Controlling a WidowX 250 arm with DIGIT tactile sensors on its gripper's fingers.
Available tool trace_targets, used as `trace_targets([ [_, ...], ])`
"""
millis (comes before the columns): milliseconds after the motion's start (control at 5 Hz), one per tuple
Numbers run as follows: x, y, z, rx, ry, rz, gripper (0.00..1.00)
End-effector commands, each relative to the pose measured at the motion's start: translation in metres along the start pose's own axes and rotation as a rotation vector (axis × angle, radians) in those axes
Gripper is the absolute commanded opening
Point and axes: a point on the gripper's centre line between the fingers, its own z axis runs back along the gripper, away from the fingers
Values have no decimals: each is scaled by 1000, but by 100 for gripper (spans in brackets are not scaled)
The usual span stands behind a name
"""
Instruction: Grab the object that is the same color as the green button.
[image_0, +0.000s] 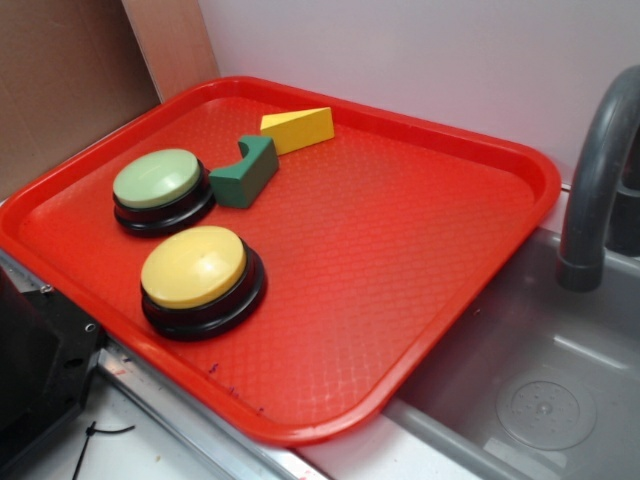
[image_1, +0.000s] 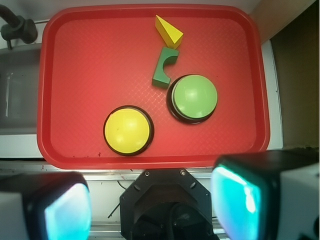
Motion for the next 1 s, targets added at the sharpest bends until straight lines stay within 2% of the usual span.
trace_targets([
  [0,0,0,0,0,0,0,100],
  [200,18,5,-19,21,-21,67,100],
  [400,41,23,-44,65,-23,163,100],
  [800,76,50,-90,103,-24,265,100],
])
